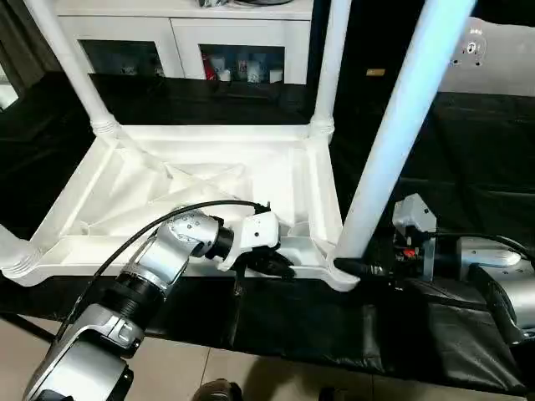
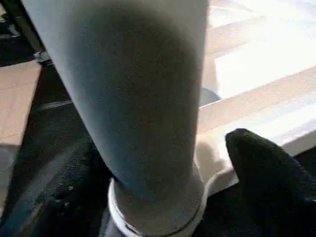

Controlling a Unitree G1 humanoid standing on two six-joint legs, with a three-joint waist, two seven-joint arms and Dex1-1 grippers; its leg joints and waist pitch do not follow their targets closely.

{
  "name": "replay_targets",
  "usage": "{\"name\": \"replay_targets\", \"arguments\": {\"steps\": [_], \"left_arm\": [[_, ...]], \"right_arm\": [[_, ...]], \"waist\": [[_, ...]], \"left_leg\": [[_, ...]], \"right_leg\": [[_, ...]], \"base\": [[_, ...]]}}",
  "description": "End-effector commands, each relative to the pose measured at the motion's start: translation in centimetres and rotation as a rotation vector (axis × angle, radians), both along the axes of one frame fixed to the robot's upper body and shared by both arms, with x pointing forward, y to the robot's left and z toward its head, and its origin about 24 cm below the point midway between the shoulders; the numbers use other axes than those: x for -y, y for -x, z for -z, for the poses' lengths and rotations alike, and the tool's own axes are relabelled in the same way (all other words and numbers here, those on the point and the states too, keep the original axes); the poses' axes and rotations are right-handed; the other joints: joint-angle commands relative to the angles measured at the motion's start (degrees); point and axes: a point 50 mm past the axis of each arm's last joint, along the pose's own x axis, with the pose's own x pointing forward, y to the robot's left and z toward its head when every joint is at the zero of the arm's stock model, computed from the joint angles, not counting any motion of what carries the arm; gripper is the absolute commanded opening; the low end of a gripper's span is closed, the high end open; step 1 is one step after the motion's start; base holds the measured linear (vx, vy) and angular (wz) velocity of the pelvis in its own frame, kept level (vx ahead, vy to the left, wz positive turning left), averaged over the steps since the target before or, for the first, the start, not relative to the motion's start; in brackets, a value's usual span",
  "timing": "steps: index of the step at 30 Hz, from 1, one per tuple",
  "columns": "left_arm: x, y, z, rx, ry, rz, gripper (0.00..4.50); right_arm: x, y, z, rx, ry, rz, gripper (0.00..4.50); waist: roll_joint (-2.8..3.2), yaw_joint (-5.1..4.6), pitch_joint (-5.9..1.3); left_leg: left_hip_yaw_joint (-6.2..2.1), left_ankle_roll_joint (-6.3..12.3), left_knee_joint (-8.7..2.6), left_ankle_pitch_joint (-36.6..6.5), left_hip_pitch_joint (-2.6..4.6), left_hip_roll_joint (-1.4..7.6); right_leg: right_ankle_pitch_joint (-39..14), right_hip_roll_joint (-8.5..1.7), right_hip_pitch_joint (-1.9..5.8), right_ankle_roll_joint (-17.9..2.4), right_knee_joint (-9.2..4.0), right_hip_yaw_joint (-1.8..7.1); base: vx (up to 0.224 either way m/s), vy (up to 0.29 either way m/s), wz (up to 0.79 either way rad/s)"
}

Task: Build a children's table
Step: Rotate leg to tighten

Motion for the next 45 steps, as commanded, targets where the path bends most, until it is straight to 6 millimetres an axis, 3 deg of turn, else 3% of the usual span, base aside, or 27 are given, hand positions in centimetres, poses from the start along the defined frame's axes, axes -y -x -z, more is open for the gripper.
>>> {"name": "replay_targets", "arguments": {"steps": [1, 9, 16, 20, 24, 29, 33, 35, 36, 38, 41, 42, 43, 45], "left_arm": [[0.5, 0.6, -0.1, -0.002, -0.005, 0.077, 0.0], [0.4, 0.7, 0.0, -0.009, -0.008, 0.083, 0.0], [0.3, 0.8, 0.0, -0.023, -0.005, 0.081, 0.0], [0.4, 1.0, 0.0, -0.038, 0.018, 0.068, 0.0], [1.0, 0.6, 0.0, -0.034, 0.076, -0.059, 0.0], [2.4, 0.1, 0.0, 0.002, 0.111, -0.221, 0.0], [4.8, -0.3, -0.5, 0.023, 0.165, -0.392, 0.0], [7.0, -0.4, -0.7, 0.017, 0.201, -0.493, 0.0], [7.2, -0.4, -0.7, 0.017, 0.203, -0.501, 0.0], [8.2, -0.4, -0.7, 0.031, 0.205, -0.534, 0.0], [9.4, -0.1, -0.7, 0.048, 0.204, -0.539, 0.0], [9.4, 0.0, -0.7, 0.05, 0.202, -0.539, 0.0], [9.4, 0.0, -0.7, 0.052, 0.199, -0.539, 0.0], [9.1, -0.2, -0.8, 0.061, 0.189, -0.546, 0.0]], "right_arm": [[0.0, 0.3, 0.1, -0.021, -0.01, -0.027, 3.35], [-0.1, 0.8, 0.5, -0.048, -0.017, -0.04, 2.77], [-0.7, 1.1, 0.6, -0.064, -0.053, -0.046, 2.32], [-1.0, 1.2, 0.7, -0.071, -0.078, -0.034, 2.16], [-2.2, 0.9, 0.8, -0.084, -0.12, 0.036, 2.11], [-3.7, -0.2, 1.5, -0.069, -0.11, 0.196, 2.11], [-5.2, -1.4, 2.2, -0.045, -0.104, 0.388, 2.1], [-5.9, -2.2, 2.1, 0.031, -0.064, 0.515, 2.09], [-5.9, -2.3, 2.1, 0.038, -0.06, 0.524, 2.09], [-6.1, -2.6, 2.1, 0.053, -0.051, 0.591, 2.09], [-6.0, -2.9, 2.1, 0.064, -0.036, 0.672, 2.09], [-5.9, -2.8, 2.2, 0.05, -0.059, 0.689, 2.09], [-5.8, -2.8, 2.2, 0.036, -0.082, 0.699, 2.56], [-5.7, -2.7, 2.1, 0.028, -0.118, 0.705, 2.68]], "waist": [[-1.2, -0.14, -3.59], [-1.14, -0.04, -3.67], [-1.08, -0.12, -3.27], [-1.14, -0.26, -3.27], [-0.91, -0.56, -3.03], [-1.03, -1.48, -2.59], [-1.11, -2.74, -2.51], [-1.21, -3.36, -2.55], [-1.16, -3.44, -2.56], [-1.11, -3.39, -2.65], [-1.16, -3.38, -2.86], [-0.9, -3.22, -2.84], [-0.94, -3.24, -2.83], [-0.85, -3.04, -2.95]], "left_leg": [[-1.03, 5.35, -4.33, -13.2, 0.82, 3.67], [-0.98, 6.5, -4.16, -11.2, 0.62, 3.68], [-1.11, 5.05, -4.57, -14.1, 0.78, 3.71], [-1.16, 4.73, -4.65, -14.2, 0.68, 3.72], [-1.21, 4.01, -4.81, -15.4, 0.77, 3.64], [-1.56, 1.95, -5.16, -19.0, 0.91, 3.36], [-1.65, 1.28, -5.14, -19.6, 0.74, 3.12], [-1.67, 1.56, -5.11, -19.1, 0.54, 3.01], [-1.57, 1.54, -4.92, -18.9, 0.77, 2.85], [-1.64, 2.44, -4.98, -17.8, 0.38, 2.72], [-1.38, 3.47, -4.89, -16.6, 0.54, 2.64], [-1.4, 3.87, -4.94, -15.8, 0.39, 2.73], [-1.31, 4.13, -4.95, -15.8, 0.39, 2.74], [-1.37, 4.38, -5.01, -15.3, 0.35, 2.87]], "right_leg": [[-20.1, -3.7, 3.03, -12.4, -4.0, 2.56], [-16.1, -3.62, 3.14, -13.7, -3.62, 2.48], [-21.6, -3.7, 2.96, -12.2, -4.22, 2.53], [-21.4, -3.76, 2.99, -12.1, -4.16, 2.6], [-22.5, -3.65, 2.84, -11.9, -4.4, 2.56], [-29.3, -3.72, 2.51, -9.3, -5.18, 2.39], [-30.7, -3.57, 2.35, -8.2, -5.44, 2.3], [-30.8, -3.51, 2.34, -7.5, -5.61, 2.29], [-31.3, -3.41, 2.09, -7.3, -5.85, 2.22], [-30.2, -3.42, 2.4, -7.1, -5.8, 2.22], [-27.7, -3.18, 2.35, -7.1, -5.86, 2.32], [-26.4, -3.18, 2.42, -7.4, -5.69, 2.35], [-26.1, -3.16, 2.39, -7.5, -5.8, 2.39], [-24.1, -3.19, 2.54, -8.2, -5.51, 2.36]], "base": [[0.0, 0.0, 0.0], [0.0, 0.0, 0.0], [0.0, 0.0, 0.0], [0.0, 0.0, 0.0], [0.0, 0.0, 0.0], [0.0, 0.0, 0.0], [0.0, 0.0, 0.0], [0.0, 0.0, 0.0], [0.0, 0.0, 0.0], [0.0, 0.0, 0.0], [0.0, 0.0, 0.0], [0.0, 0.0, 0.0], [0.0, 0.0, 0.0], [0.0, 0.0, 0.0]]}}
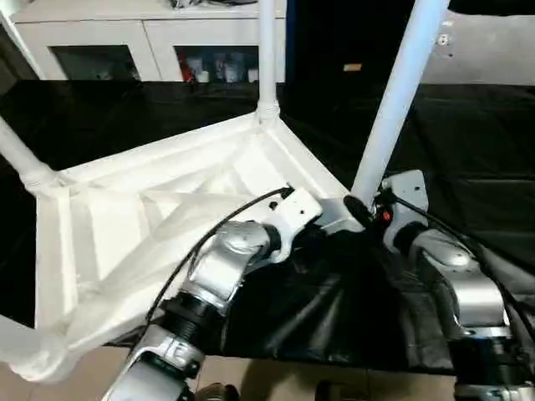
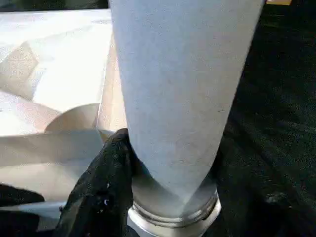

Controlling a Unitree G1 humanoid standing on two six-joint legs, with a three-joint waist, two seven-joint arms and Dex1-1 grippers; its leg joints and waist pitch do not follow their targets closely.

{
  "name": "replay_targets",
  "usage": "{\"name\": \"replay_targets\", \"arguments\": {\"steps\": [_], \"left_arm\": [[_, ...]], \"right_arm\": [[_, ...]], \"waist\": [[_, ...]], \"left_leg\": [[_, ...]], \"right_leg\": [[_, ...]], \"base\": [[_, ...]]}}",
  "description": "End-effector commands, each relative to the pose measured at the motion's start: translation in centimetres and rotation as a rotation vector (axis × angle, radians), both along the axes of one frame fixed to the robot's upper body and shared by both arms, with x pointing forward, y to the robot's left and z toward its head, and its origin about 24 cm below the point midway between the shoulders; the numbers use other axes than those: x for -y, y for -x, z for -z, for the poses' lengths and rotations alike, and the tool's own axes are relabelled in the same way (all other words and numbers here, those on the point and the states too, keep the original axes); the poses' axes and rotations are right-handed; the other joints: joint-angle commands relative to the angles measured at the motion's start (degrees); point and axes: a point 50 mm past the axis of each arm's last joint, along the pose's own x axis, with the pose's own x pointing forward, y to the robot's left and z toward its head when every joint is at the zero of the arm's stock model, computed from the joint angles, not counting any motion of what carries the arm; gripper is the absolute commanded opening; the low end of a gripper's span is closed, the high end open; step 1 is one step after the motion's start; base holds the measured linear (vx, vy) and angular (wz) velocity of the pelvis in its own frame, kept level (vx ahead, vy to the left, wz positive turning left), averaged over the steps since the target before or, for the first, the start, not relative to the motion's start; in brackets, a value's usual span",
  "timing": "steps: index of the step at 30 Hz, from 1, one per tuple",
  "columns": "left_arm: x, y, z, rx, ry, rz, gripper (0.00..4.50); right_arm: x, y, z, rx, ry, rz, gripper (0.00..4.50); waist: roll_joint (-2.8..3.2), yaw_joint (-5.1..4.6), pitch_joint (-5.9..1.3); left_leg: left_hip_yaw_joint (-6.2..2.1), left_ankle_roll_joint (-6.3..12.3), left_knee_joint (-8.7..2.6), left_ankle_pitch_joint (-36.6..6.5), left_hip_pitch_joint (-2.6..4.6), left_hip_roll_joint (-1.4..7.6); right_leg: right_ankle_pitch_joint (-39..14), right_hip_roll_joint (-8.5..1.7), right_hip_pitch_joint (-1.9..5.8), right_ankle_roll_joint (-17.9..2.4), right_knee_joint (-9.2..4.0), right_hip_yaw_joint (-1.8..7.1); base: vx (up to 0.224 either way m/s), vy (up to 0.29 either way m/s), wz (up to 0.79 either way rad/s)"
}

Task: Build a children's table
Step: Rotate leg to tighten

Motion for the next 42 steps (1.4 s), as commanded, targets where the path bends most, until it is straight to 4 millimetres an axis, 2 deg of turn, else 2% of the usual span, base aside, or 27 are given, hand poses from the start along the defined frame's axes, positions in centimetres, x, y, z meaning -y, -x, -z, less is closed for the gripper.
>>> {"name": "replay_targets", "arguments": {"steps": [1, 6, 11, 13, 15, 18, 22, 24, 25, 27, 30, 31, 33, 34, 37, 42], "left_arm": [[1.7, 0.3, -1.1, 0.036, 0.035, 0.033, 0.0], [0.0, -0.2, -0.9, 0.052, 0.001, 0.037, 0.0], [-1.6, -0.6, -0.8, 0.077, -0.02, 0.084, 0.0], [-2.5, -0.8, -0.8, 0.083, -0.039, 0.125, 0.0], [-2.9, -0.9, -0.8, 0.081, -0.05, 0.141, 0.0], [-4.0, -0.8, -1.0, 0.066, -0.048, 0.221, 0.0], [-4.8, -0.4, -1.0, 0.07, -0.071, 0.337, 0.0], [-5.2, 0.0, -0.9, 0.056, -0.073, 0.393, 0.0], [-5.4, 0.2, -0.9, 0.048, -0.076, 0.429, 0.0], [-5.6, 0.6, -0.7, 0.036, -0.088, 0.485, 0.0], [-5.8, 1.0, -0.5, 0.022, -0.1, 0.542, 0.0], [-5.9, 1.2, -0.4, 0.013, -0.107, 0.568, 0.0], [-6.0, 1.5, -0.3, 0.002, -0.119, 0.612, 0.0], [-6.0, 1.5, -0.3, 0.002, -0.119, 0.619, 0.0], [-6.0, 1.5, -0.3, 0.002, -0.117, 0.627, 0.0], [-6.0, 1.5, -0.3, 0.003, -0.118, 0.636, 0.0]], "right_arm": [[-2.9, 0.7, 1.1, -0.059, -0.09, -0.131, 2.74], [-1.9, 0.8, 0.6, -0.022, -0.079, -0.178, 3.21], [-0.3, 1.0, -0.2, -0.011, -0.058, -0.253, 3.66], [0.7, 1.2, -0.6, 0.001, -0.032, -0.317, 3.88], [1.1, 1.3, -0.7, 0.001, -0.019, -0.343, 4.02], [2.1, 1.8, -1.1, -0.005, 0.028, -0.449, 4.37], [3.0, 2.0, -1.5, -0.016, 0.083, -0.533, 4.48], [3.2, 2.2, -1.7, -0.025, 0.089, -0.587, 4.48], [3.2, 2.4, -1.7, -0.029, 0.093, -0.618, 4.48], [3.2, 2.6, -1.8, -0.034, 0.104, -0.67, 4.48], [3.1, 2.9, -1.8, -0.058, 0.086, -0.736, 4.48], [3.1, 3.2, -1.8, -0.073, 0.074, -0.778, 4.31], [3.0, 3.5, -1.6, -0.104, 0.045, -0.823, 4.31], [3.0, 3.6, -1.4, -0.113, 0.037, -0.835, 4.1], [3.0, 3.8, -1.3, -0.123, 0.024, -0.851, 3.96], [2.9, 4.2, -1.3, -0.14, 0.0, -0.882, 3.36]], "waist": [[-0.99, 0.3, -3.09], [-0.98, 0.26, -2.96], [-1.24, 0.28, -3.03], [-0.93, 0.59, -3.29], [-1.0, 0.54, -3.33], [-0.99, 0.73, -3.46], [-0.91, 1.29, -3.62], [-0.9, 1.47, -3.65], [-0.94, 1.96, -3.83], [-0.97, 2.39, -3.87], [-0.96, 3.24, -3.76], [-0.97, 3.42, -3.75], [-1.0, 3.6, -3.65], [-0.94, 3.71, -3.7], [-1.02, 3.79, -3.61], [-1.04, 3.82, -3.82]], "left_leg": [[-1.42, 4.71, -4.49, -14.8, 0.26, 3.11], [-1.37, 4.76, -4.55, -15.5, 0.22, 3.11], [-1.23, 5.91, -4.36, -13.4, 0.0, 2.97], [-1.2, 6.71, -4.08, -11.6, 0.13, 3.04], [-1.16, 7.24, -4.0, -10.4, 0.02, 3.1], [-1.08, 7.69, -3.86, -10.7, 0.27, 3.17], [-1.05, 8.13, -3.72, -9.6, 0.46, 3.52], [-1.06, 8.25, -3.69, -9.4, 0.52, 3.59], [-0.95, 8.45, -3.53, -9.0, 0.73, 3.69], [-0.89, 8.52, -3.49, -8.6, 0.68, 3.85], [-0.77, 8.06, -3.49, -9.7, 0.77, 3.89], [-0.84, 7.72, -3.55, -10.3, 0.74, 3.94], [-0.89, 7.09, -3.65, -11.8, 0.73, 3.97], [-0.94, 6.57, -3.67, -12.3, 0.8, 4.04], [-1.01, 5.45, -3.83, -13.7, 0.89, 4.0], [-1.09, 5.26, -3.74, -12.8, 0.71, 3.91]], "right_leg": [[-22.0, -3.24, 2.76, -9.3, -4.91, 2.29], [-21.0, -3.28, 2.87, -10.0, -4.79, 2.29], [-21.0, -3.42, 3.2, -10.0, -4.78, 2.28], [-18.7, -3.49, 3.24, -10.8, -4.55, 2.3], [-16.3, -3.4, 3.35, -11.7, -4.22, 2.23], [-16.5, -3.46, 3.35, -12.3, -4.19, 2.19], [-13.5, -3.45, 3.28, -14.0, -3.62, 2.24], [-12.7, -3.44, 3.26, -14.5, -3.48, 2.22], [-11.8, -3.53, 3.25, -15.2, -3.29, 2.28], [-10.7, -3.5, 3.26, -15.6, -2.99, 2.3], [-12.3, -3.65, 3.22, -15.5, -3.05, 2.41], [-13.1, -3.67, 3.24, -15.4, -3.09, 2.4], [-15.5, -3.74, 3.25, -14.8, -3.28, 2.43], [-16.8, -3.84, 3.22, -14.4, -3.35, 2.47], [-19.6, -3.88, 3.12, -13.6, -3.65, 2.51], [-18.7, -3.81, 3.24, -13.3, -3.5, 2.46]], "base": [[0.0, 0.0, 0.0], [0.0, 0.0, 0.0], [0.0, 0.0, 0.0], [0.0, 0.0, 0.0], [0.0, 0.0, 0.0], [0.0, 0.0, 0.0], [0.0, 0.0, 0.0], [0.0, 0.0, 0.0], [0.0, 0.0, 0.0], [0.0, 0.0, 0.0], [0.0, 0.0, 0.0], [0.0, 0.0, 0.0], [0.0, 0.0, 0.0], [0.0, 0.0, 0.0], [0.0, 0.0, 0.0], [0.0, 0.0, 0.0]]}}
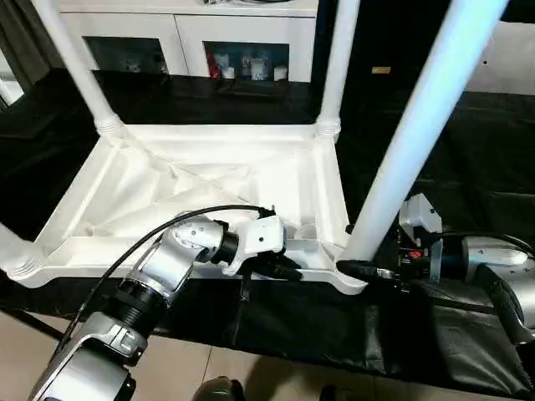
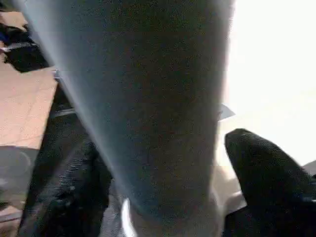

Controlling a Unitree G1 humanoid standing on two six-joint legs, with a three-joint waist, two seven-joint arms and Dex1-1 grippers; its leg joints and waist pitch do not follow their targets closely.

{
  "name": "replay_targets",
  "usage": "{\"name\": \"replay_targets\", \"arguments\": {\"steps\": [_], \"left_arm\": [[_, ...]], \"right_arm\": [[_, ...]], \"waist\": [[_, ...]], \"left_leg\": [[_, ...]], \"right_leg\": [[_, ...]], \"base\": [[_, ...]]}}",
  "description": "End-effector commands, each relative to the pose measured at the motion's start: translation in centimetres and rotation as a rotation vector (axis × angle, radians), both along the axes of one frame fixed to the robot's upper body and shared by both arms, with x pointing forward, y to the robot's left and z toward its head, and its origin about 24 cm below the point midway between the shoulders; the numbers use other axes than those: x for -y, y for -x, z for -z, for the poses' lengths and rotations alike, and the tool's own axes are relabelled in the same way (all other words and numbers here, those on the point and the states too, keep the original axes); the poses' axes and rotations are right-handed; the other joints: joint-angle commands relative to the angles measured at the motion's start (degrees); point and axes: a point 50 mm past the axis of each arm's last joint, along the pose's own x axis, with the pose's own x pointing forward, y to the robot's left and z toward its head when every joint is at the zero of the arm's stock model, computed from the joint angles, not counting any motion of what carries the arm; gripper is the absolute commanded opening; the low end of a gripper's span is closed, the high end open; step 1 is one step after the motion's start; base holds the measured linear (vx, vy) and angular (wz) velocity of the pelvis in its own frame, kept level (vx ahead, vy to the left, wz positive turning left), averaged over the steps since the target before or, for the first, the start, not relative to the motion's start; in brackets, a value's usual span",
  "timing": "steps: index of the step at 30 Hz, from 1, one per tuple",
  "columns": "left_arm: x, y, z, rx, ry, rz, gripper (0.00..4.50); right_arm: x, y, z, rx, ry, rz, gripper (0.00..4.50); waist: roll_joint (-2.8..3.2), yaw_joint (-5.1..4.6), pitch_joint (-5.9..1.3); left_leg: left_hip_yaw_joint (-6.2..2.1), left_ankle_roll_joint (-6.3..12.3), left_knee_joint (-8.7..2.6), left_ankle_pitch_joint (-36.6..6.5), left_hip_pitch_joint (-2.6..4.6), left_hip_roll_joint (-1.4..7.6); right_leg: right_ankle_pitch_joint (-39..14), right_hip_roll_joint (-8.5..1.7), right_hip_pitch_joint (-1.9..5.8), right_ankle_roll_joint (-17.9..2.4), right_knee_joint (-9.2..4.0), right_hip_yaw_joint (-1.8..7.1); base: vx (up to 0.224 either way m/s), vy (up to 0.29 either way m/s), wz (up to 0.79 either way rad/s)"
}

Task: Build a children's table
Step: Rotate leg to tighten

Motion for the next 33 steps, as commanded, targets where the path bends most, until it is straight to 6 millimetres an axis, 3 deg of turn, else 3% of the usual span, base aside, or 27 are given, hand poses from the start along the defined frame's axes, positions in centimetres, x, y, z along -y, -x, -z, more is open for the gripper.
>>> {"name": "replay_targets", "arguments": {"steps": [1, 5, 6, 9, 16, 17, 19, 23, 25, 27, 30, 33], "left_arm": [[0.3, 0.3, -0.1, 0.007, -0.009, 0.059, 0.0], [0.3, 0.3, -0.1, 0.005, -0.011, 0.062, 0.0], [0.3, 0.4, 0.0, 0.005, -0.011, 0.061, 0.0], [0.3, 0.4, 0.0, 0.004, -0.009, 0.056, 0.0], [0.3, 0.3, 0.1, -0.01, 0.014, 0.026, 0.0], [0.4, 0.2, -0.1, -0.017, 0.039, -0.008, 0.0], [0.6, 0.0, -0.2, -0.02, 0.058, -0.047, 0.0], [1.3, -0.9, -0.4, -0.008, 0.099, -0.216, 0.0], [2.3, -1.2, -0.7, -0.02, 0.152, -0.327, 0.0], [2.9, -1.2, -0.8, -0.027, 0.178, -0.358, 0.0], [4.7, -1.9, -0.7, -0.013, 0.19, -0.493, 0.0], [6.0, -2.1, -0.8, -0.011, 0.193, -0.557, 0.0]], "right_arm": [[-0.1, 0.4, 0.1, -0.02, -0.001, -0.033, 3.24], [0.0, 0.6, 0.2, -0.03, -0.001, -0.044, 2.91], [0.0, 0.6, 0.2, -0.037, -0.003, -0.047, 2.91], [0.0, 0.7, 0.3, -0.051, -0.01, -0.05, 2.64], [-0.7, 1.0, 0.5, -0.071, -0.056, -0.048, 2.19], [-1.1, 1.1, 0.7, -0.074, -0.066, -0.038, 2.16], [-1.4, 1.0, 0.9, -0.076, -0.071, -0.02, 2.13], [-2.7, -0.1, 2.0, -0.065, -0.047, 0.159, 2.1], [-3.8, -1.2, 2.3, -0.054, -0.053, 0.298, 2.07], [-4.4, -1.5, 2.3, -0.045, -0.065, 0.337, 2.07], [-6.1, -2.6, 2.5, -0.044, -0.068, 0.488, 2.05], [-6.8, -3.2, 2.6, -0.033, -0.04, 0.593, 2.05]], "waist": [[-1.18, -0.11, -4.13], [-1.17, 0.01, -4.33], [-1.46, 0.01, -4.36], [-1.07, 0.24, -4.36], [-1.12, 0.36, -4.22], [-0.84, 0.37, -4.1], [-1.07, 0.26, -4.05], [-1.02, -0.39, -3.52], [-1.1, -1.24, -3.28], [-1.16, -1.88, -3.36], [-1.47, -2.87, -3.17], [-1.37, -3.24, -3.18]], "left_leg": [[-1.07, 5.37, -4.17, -12.4, 0.77, 3.75], [-1.0, 6.32, -3.88, -10.1, 0.65, 3.69], [-0.91, 6.61, -3.78, -9.7, 0.66, 3.65], [-0.95, 6.87, -3.72, -9.4, 0.72, 3.72], [-0.99, 6.17, -3.85, -10.6, 0.75, 3.68], [-1.0, 6.07, -3.86, -10.8, 0.75, 3.66], [-1.01, 5.75, -3.95, -11.4, 0.77, 3.6], [-1.2, 3.61, -4.36, -14.1, 0.87, 3.35], [-1.45, 2.29, -4.61, -16.0, 0.83, 3.14], [-1.6, 1.87, -4.67, -16.7, 0.78, 2.97], [-1.43, 2.71, -4.6, -16.6, 0.74, 2.78], [-1.46, 2.58, -4.53, -15.7, 0.75, 2.58]], "right_leg": [[-18.3, -3.76, 3.25, -12.9, -3.84, 2.55], [-15.4, -3.7, 3.3, -13.7, -3.47, 2.48], [-15.1, -3.68, 3.31, -13.8, -3.45, 2.48], [-15.5, -3.68, 3.23, -13.8, -3.43, 2.43], [-17.0, -3.64, 3.24, -13.4, -3.59, 2.41], [-17.1, -3.65, 3.18, -13.4, -3.6, 2.43], [-18.2, -3.65, 3.2, -13.0, -3.78, 2.4], [-23.8, -3.53, 2.92, -11.3, -4.34, 2.28], [-27.6, -3.58, 2.87, -9.7, -4.79, 2.12], [-29.2, -3.6, 2.99, -8.4, -5.08, 1.97], [-28.9, -3.38, 2.6, -8.1, -5.4, 2.15], [-30.6, -3.34, 2.5, -6.8, -5.67, 2.06]], "base": [[0.0, 0.0, 0.0], [0.0, 0.0, 0.0], [0.0, 0.0, 0.0], [0.0, 0.0, 0.0], [0.0, 0.0, 0.0], [0.0, 0.0, 0.0], [0.0, 0.0, 0.0], [0.0, 0.0, 0.0], [0.0, 0.0, 0.0], [0.0, 0.0, 0.0], [0.0, 0.0, 0.0], [0.0, 0.0, 0.0]]}}
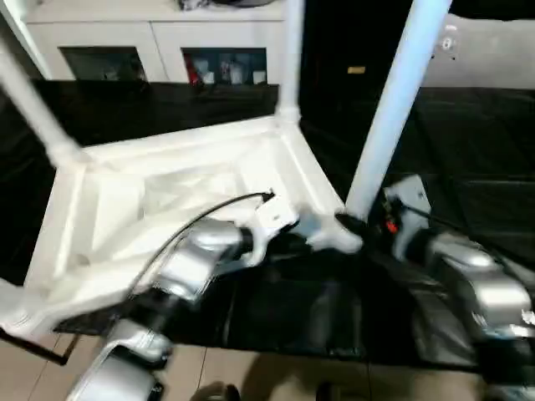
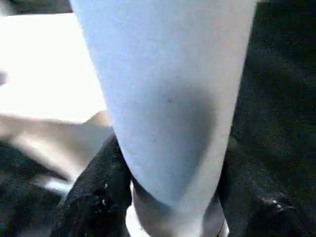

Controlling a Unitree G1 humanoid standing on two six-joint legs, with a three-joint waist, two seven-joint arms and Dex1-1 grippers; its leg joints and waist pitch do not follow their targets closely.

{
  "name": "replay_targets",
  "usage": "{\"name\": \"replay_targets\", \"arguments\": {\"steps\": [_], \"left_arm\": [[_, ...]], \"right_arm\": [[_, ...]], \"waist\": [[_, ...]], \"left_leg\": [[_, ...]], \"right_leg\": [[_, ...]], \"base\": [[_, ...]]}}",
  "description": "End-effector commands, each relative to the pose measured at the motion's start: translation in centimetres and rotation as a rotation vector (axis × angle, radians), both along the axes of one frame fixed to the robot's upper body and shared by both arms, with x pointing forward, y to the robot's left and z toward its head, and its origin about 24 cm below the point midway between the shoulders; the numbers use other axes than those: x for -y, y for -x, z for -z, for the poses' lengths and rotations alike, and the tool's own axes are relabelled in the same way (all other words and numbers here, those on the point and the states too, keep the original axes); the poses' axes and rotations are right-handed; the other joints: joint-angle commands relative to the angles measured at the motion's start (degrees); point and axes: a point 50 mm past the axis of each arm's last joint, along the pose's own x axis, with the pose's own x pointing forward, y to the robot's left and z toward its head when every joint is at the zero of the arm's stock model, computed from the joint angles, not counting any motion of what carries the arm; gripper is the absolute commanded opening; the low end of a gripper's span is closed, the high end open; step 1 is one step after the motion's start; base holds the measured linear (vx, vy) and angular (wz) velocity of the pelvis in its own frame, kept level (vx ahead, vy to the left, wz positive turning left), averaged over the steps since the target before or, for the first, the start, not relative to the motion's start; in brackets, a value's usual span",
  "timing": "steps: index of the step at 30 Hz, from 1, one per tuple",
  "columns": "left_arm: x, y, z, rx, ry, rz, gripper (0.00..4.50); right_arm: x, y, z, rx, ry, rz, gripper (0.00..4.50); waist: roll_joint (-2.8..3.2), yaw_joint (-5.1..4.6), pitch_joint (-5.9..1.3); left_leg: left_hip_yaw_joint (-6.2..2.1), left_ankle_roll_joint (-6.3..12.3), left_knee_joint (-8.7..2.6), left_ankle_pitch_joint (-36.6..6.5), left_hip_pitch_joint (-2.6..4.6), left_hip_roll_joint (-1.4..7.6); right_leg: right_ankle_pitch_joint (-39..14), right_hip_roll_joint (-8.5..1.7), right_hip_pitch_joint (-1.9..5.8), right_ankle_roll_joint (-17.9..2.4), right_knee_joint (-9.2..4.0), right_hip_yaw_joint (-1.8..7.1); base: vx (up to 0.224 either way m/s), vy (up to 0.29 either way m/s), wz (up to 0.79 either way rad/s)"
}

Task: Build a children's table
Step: Rotate leg to tighten

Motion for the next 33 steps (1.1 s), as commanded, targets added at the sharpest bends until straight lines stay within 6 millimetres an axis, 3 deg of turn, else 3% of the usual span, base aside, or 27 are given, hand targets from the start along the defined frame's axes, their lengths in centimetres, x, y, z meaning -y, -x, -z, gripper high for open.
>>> {"name": "replay_targets", "arguments": {"steps": [1, 5, 7, 9, 11, 16, 20, 23, 28, 33], "left_arm": [[3.1, -0.2, -1.4, 0.053, 0.072, -0.057, 0.0], [3.9, -0.1, -1.6, 0.071, 0.051, -0.043, 0.0], [3.5, -0.3, -1.6, 0.08, 0.035, -0.049, 0.0], [3.0, -0.4, -1.6, 0.089, 0.019, -0.051, 0.0], [2.7, -0.5, -1.6, 0.094, 0.009, -0.058, 0.0], [1.0, -0.9, -1.3, 0.113, -0.033, -0.029, 0.0], [-0.1, -1.1, -1.4, 0.114, -0.052, 0.011, 0.0], [-1.1, -1.2, -1.4, 0.114, -0.071, 0.066, 0.0], [-2.2, -0.4, -0.9, 0.095, -0.112, 0.214, 0.0], [-3.3, 0.7, -0.6, 0.076, -0.146, 0.384, 0.0]], "right_arm": [[-4.0, 0.3, 1.3, -0.065, -0.043, -0.064, 2.05], [-4.0, 0.0, 1.1, -0.05, -0.084, -0.017, 2.05], [-3.7, 0.0, 0.9, -0.041, -0.121, 0.005, 2.57], [-3.7, 0.0, 0.7, -0.032, -0.13, 0.003, 2.73], [-3.7, 0.0, 0.6, -0.023, -0.127, 0.008, 2.76], [-3.0, 0.2, 0.2, 0.015, -0.11, -0.03, 3.37], [-1.9, 0.6, 0.0, 0.026, -0.087, -0.106, 3.65], [-0.9, 1.2, -0.4, 0.029, -0.072, -0.198, 4.02], [0.6, 2.0, -1.1, 0.023, -0.019, -0.351, 4.42], [1.8, 2.5, -1.7, -0.008, 0.021, -0.467, 4.49]], "waist": [[-1.29, 0.06, -3.1], [-1.04, 0.0, -3.28], [-1.07, 0.06, -3.33], [-1.33, 0.09, -3.29], [-1.12, 0.15, -3.24], [-1.15, -0.12, -3.02], [-1.25, -0.08, -3.01], [-1.33, -0.01, -3.1], [-1.2, 0.39, -3.35], [-1.28, 0.98, -3.52]], "left_leg": [[-1.46, 2.72, -4.66, -16.2, 0.61, 2.63], [-1.45, 3.46, -4.74, -15.7, 0.4, 2.75], [-1.37, 3.97, -4.71, -15.3, 0.37, 2.74], [-1.3, 4.4, -4.73, -14.9, 0.28, 2.74], [-1.26, 4.55, -4.74, -14.8, 0.36, 2.78], [-1.42, 3.83, -5.03, -16.8, 0.35, 2.81], [-1.39, 4.23, -4.98, -16.3, 0.33, 2.86], [-1.36, 4.92, -4.92, -15.1, 0.18, 2.91], [-1.11, 6.66, -4.6, -12.0, 0.24, 3.24], [-1.0, 7.31, -4.4, -10.4, 0.46, 3.52]], "right_leg": [[-30.9, -3.35, 2.41, -6.6, -5.73, 1.99], [-26.6, -3.16, 2.49, -7.0, -5.48, 2.12], [-24.4, -3.21, 2.59, -8.0, -5.24, 2.16], [-23.4, -3.22, 2.68, -8.5, -5.2, 2.18], [-23.7, -3.28, 2.62, -8.7, -5.19, 2.2], [-27.2, -3.36, 2.57, -7.3, -5.53, 2.17], [-26.3, -3.35, 2.62, -7.4, -5.45, 2.28], [-24.6, -3.4, 2.8, -8.2, -5.22, 2.27], [-16.9, -3.42, 2.99, -11.8, -4.26, 2.44], [-14.5, -3.51, 3.05, -13.6, -3.85, 2.5]], "base": [[0.0, 0.0, 0.0], [0.0, 0.0, 0.0], [0.0, 0.0, 0.0], [0.0, 0.0, 0.0], [0.0, 0.0, 0.0], [0.0, 0.0, 0.0], [0.0, 0.0, 0.0], [0.0, 0.0, 0.0], [0.0, 0.0, 0.0], [0.0, 0.0, 0.0]]}}
